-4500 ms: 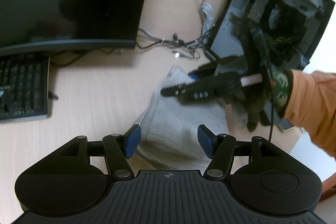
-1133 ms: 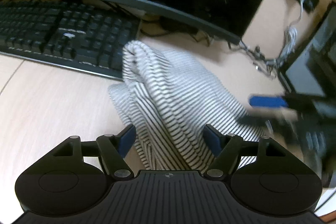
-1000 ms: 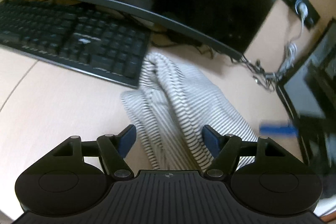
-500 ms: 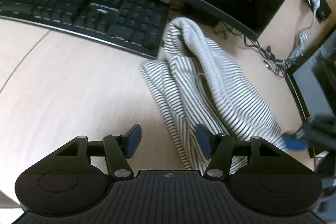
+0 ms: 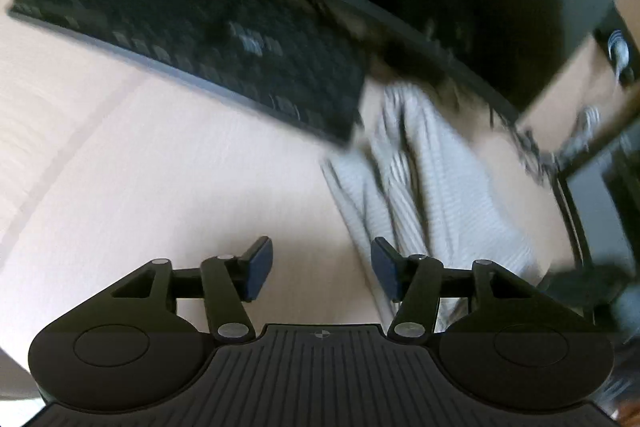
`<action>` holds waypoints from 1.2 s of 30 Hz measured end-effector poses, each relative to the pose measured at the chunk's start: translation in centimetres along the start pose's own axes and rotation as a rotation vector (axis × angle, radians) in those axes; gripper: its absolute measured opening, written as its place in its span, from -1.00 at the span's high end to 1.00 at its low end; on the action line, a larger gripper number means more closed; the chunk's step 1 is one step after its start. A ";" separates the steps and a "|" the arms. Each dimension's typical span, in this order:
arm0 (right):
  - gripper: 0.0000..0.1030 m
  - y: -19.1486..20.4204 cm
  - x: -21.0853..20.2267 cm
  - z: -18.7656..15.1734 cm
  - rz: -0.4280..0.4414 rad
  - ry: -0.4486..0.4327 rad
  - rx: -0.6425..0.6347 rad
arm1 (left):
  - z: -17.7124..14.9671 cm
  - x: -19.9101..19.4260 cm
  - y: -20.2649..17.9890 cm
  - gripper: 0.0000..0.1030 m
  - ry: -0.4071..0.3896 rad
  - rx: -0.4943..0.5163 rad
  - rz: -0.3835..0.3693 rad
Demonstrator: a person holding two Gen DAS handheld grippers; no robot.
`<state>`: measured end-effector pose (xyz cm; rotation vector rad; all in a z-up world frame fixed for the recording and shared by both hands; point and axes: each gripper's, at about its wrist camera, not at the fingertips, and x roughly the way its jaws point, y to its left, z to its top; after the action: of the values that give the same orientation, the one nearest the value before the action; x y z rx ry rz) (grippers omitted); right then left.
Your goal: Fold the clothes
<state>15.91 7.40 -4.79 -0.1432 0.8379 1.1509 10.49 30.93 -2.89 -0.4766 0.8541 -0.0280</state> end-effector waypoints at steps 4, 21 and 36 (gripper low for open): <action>0.76 -0.2 2.1 -1.0 0.015 0.020 0.057 | 1.5 -0.6 -3.8 -0.17 -0.065 0.086 -0.087; -0.06 0.9 -5.1 -0.8 -0.133 -0.162 -0.098 | 2.1 8.5 -6.7 -0.06 0.044 0.215 -0.112; -0.38 -0.3 0.6 -3.0 -0.338 -0.035 -0.158 | 1.0 3.9 -7.4 -0.06 -0.045 0.180 -0.144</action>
<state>14.75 6.19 -7.41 -0.3795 0.6610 0.8960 15.03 23.84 -2.05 -0.3668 0.7643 -0.2238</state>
